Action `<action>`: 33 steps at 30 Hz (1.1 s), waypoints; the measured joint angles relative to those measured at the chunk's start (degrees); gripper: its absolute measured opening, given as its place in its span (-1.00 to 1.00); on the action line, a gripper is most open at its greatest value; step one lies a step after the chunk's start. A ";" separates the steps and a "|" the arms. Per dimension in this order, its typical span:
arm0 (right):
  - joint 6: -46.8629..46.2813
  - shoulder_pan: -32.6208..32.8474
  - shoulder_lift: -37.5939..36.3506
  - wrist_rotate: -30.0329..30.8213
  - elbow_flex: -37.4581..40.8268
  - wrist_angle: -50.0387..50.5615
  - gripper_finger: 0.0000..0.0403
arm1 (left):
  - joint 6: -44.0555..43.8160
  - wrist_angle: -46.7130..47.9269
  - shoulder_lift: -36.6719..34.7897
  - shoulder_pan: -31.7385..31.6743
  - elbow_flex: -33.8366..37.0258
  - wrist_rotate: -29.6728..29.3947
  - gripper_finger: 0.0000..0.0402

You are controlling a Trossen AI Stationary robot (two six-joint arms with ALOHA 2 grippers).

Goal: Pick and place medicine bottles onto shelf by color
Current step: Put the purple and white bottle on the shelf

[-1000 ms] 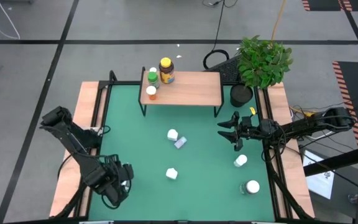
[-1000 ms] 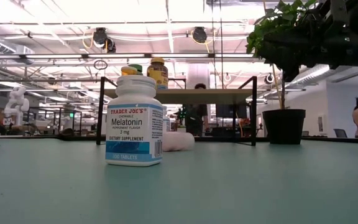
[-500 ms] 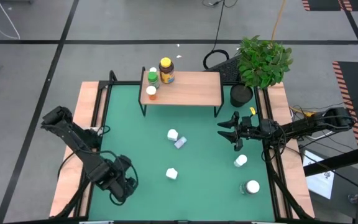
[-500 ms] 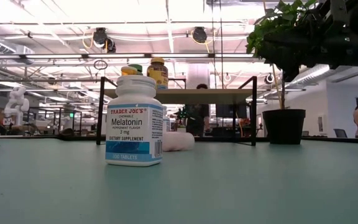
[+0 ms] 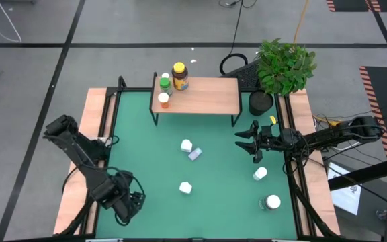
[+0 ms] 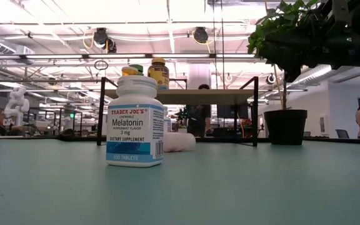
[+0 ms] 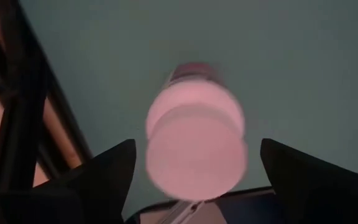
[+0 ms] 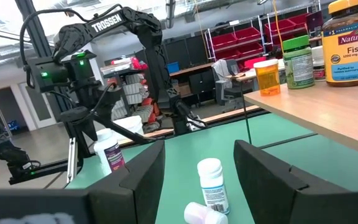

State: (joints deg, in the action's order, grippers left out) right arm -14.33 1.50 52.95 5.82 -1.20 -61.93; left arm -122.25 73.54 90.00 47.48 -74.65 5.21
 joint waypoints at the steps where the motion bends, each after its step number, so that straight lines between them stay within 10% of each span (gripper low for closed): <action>1: 0.00 0.00 0.00 0.00 0.01 0.00 -0.07 | -1.03 0.02 0.00 0.36 0.03 0.43 0.72; 13: 0.21 0.00 0.00 0.02 0.00 0.02 -0.07 | -8.48 -1.04 0.00 3.17 0.07 -0.79 0.73; 26: -1.38 0.00 0.01 0.02 0.01 0.00 -0.07 | 13.88 -0.85 -0.02 0.02 0.07 -2.21 0.15; 33: -1.46 0.00 0.00 0.02 0.01 0.00 -0.07 | 31.72 -0.81 -0.02 -0.28 0.07 -2.81 0.18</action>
State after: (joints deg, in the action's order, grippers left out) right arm -15.79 1.50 52.95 5.85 -1.19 -61.93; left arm -90.54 72.73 89.97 47.20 -74.59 2.40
